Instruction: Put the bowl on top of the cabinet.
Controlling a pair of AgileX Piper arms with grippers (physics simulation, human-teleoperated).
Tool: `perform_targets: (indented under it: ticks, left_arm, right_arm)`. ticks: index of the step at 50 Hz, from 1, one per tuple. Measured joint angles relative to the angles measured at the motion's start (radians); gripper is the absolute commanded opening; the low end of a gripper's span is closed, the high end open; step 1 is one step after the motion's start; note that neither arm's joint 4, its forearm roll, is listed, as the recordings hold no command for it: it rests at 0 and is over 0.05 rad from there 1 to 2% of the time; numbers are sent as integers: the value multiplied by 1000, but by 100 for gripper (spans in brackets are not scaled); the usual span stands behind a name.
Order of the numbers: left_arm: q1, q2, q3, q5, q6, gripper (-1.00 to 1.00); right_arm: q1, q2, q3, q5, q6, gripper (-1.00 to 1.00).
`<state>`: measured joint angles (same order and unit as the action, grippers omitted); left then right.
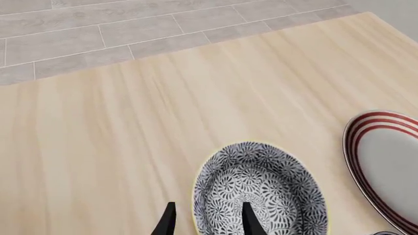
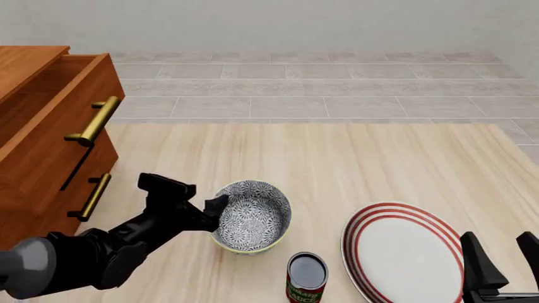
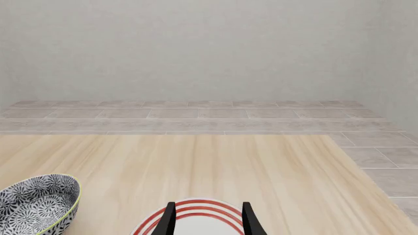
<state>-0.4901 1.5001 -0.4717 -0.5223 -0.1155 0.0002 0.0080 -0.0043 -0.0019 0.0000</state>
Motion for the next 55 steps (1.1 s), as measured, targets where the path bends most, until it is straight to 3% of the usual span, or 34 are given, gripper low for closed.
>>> perform_targets:
  ticks: [55]
  left_arm:
    - [7, 76, -17, -33, -2, 100]
  right_arm:
    - [0, 0, 0, 0, 0, 100]
